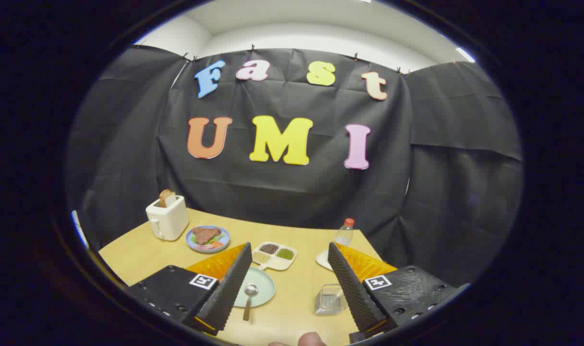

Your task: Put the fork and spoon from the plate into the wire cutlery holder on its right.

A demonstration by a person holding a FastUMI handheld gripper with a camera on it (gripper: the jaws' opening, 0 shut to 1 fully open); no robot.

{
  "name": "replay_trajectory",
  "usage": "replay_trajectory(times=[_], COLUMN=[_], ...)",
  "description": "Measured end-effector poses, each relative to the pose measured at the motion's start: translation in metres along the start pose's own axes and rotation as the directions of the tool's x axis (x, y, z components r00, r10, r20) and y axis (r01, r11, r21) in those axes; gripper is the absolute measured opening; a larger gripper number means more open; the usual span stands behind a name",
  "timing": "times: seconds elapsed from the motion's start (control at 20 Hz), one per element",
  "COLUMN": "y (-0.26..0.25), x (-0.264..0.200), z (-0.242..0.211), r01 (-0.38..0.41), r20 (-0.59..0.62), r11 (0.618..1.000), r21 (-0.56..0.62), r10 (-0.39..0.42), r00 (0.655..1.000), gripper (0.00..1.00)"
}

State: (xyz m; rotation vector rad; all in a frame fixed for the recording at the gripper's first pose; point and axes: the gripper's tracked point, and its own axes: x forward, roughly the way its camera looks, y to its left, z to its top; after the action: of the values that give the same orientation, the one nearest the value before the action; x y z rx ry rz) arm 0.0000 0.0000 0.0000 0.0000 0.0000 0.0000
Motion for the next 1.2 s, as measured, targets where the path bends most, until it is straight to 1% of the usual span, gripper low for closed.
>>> replay_trajectory(times=[0.25,0.45,0.9,1.05,1.2], y=[-0.002,0.002,0.02,0.033,0.042], x=[0.001,0.0,0.003,0.009,0.016], z=[-0.005,-0.014,-0.009,-0.023,-0.048], r01=[0.0,-0.017,-0.038,-0.076,-0.112], r20=[-0.042,-0.091,-0.113,-0.167,-0.272], r11=[1.0,1.0,0.999,0.997,0.993], r21=[0.001,-0.012,-0.01,-0.008,-0.03], r10=[0.0,0.016,0.036,0.074,0.099], r00=[0.999,0.996,0.993,0.983,0.957], gripper=[0.95,0.95,0.95,0.95,0.95])
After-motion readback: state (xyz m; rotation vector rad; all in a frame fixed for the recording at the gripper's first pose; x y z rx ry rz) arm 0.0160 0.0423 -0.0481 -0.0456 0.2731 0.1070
